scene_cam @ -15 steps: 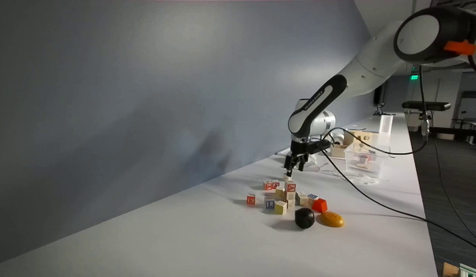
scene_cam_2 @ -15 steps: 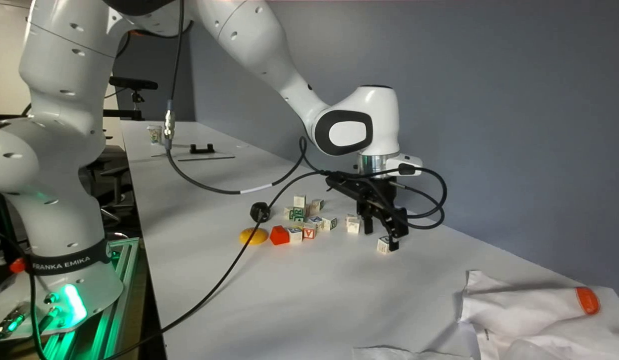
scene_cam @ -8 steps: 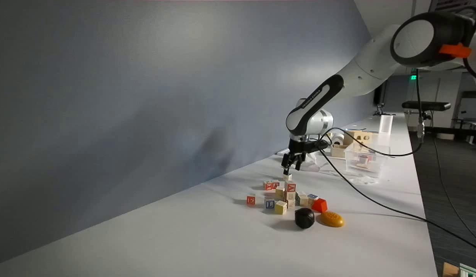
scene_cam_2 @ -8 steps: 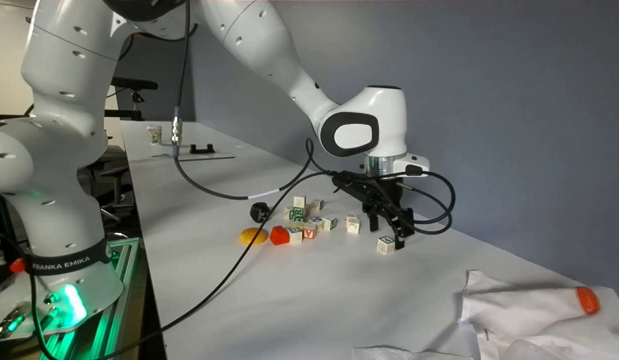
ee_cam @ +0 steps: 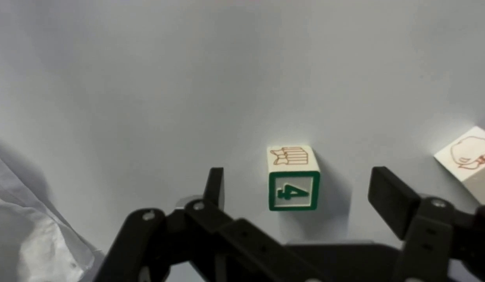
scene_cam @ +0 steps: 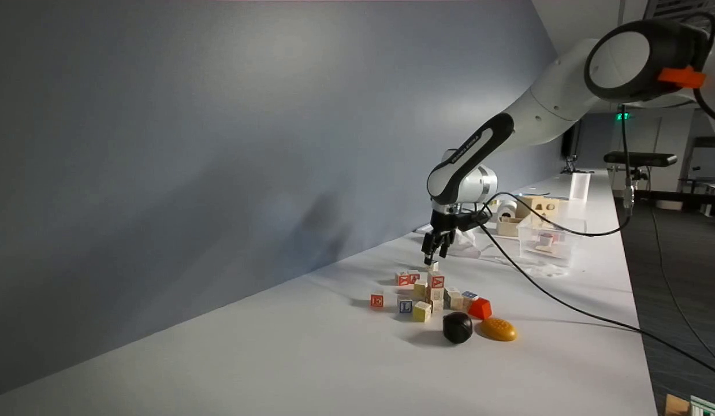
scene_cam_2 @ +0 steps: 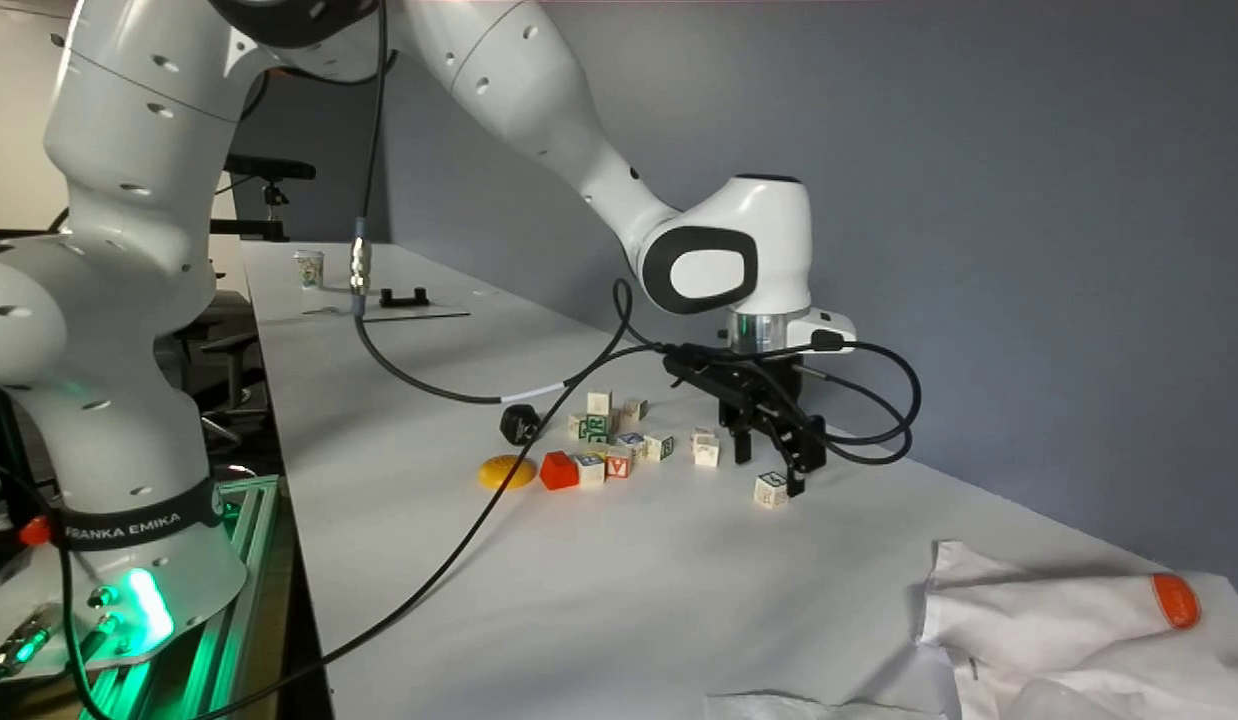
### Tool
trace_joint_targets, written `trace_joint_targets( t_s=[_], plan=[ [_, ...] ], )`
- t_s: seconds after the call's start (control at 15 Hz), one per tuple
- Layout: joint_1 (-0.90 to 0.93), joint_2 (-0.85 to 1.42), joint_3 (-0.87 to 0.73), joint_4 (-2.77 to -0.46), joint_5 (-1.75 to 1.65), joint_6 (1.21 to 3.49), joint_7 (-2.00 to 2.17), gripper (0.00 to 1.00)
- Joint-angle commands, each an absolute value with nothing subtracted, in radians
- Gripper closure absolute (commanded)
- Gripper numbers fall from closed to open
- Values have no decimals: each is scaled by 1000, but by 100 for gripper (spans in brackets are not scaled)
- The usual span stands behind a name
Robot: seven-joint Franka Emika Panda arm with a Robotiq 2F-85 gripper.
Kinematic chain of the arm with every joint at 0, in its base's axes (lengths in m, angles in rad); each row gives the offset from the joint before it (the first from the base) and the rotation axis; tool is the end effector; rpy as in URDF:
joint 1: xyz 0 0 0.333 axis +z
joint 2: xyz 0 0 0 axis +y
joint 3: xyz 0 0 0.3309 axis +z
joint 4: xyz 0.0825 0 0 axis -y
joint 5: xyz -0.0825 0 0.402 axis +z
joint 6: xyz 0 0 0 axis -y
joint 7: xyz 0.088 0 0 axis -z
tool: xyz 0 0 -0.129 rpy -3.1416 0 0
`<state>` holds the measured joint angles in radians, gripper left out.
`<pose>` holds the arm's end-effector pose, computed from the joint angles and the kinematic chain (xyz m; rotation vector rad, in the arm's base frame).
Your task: Add one more cube to the stacked up cubes
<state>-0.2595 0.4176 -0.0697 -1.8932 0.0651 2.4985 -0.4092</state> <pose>0.6375 -0.2146 0.2822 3.0751 0.0619 0.2811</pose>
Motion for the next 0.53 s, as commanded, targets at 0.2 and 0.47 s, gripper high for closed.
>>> trace_joint_targets(
  t_s=[0.2,0.47],
  plan=[
    [-270,441,-61,-1859,58,2467,-427,21],
    [-266,445,-63,-1864,52,2479,-420,55]
  ],
)
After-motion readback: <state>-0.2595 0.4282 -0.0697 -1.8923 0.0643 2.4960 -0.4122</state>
